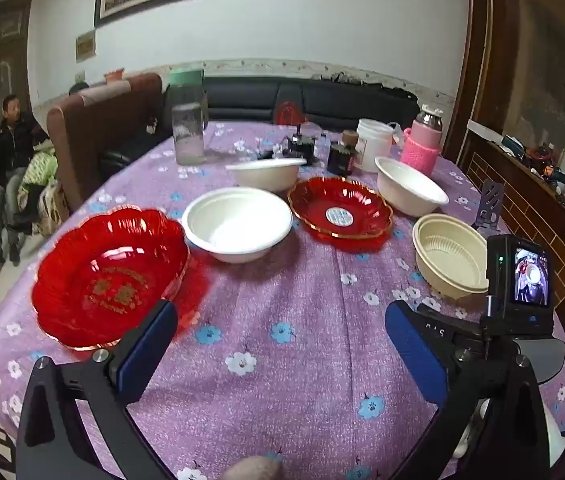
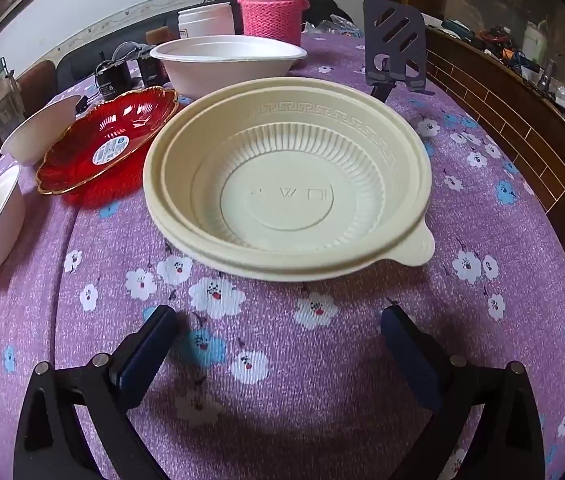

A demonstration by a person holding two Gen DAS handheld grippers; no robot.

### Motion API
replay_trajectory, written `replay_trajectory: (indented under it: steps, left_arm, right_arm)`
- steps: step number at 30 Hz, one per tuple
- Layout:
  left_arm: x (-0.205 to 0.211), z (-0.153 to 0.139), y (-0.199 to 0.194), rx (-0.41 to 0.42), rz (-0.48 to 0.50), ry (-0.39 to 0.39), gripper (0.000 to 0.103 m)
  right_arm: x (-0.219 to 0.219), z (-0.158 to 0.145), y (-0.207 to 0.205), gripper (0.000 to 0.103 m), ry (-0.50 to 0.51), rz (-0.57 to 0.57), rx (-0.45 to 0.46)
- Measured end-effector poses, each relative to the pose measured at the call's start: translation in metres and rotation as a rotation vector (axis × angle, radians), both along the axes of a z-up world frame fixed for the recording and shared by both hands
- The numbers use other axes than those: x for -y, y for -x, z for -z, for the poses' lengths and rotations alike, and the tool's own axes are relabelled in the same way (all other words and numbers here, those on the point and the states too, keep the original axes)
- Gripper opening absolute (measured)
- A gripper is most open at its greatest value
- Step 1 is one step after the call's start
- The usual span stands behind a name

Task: Organize plates and bowls
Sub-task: 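Move both grippers toward the large red wedding plate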

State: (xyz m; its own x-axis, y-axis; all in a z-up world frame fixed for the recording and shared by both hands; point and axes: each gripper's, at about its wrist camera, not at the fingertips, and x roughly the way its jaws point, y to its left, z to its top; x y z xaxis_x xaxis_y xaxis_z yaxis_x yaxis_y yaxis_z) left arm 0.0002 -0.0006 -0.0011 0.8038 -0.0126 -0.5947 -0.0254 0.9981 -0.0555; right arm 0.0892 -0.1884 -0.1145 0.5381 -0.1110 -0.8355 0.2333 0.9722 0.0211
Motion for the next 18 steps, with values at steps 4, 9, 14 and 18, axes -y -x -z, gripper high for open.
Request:
replay_trajectory:
  steps: [4, 9, 14, 18]
  left_arm:
    - [-0.003, 0.011, -0.01, -0.076, 0.004, 0.043, 0.103]
    - [0.005, 0.032, -0.022, -0.151, 0.025, 0.007, 0.103]
    - [0.017, 0.058, -0.044, -0.252, 0.086, -0.031, 0.103]
    - [0.022, 0.082, -0.063, -0.326, 0.113, -0.048, 0.103]
  right_arm:
    - [-0.002, 0.0, 0.004, 0.102, 0.004, 0.0, 0.003]
    - [-0.001, 0.002, 0.01, 0.102, -0.003, -0.002, 0.004]
    - [-0.001, -0.001, 0.006, 0.102, -0.006, -0.004, -0.013]
    - [0.0, -0.001, 0.006, 0.102, -0.007, -0.001, -0.014]
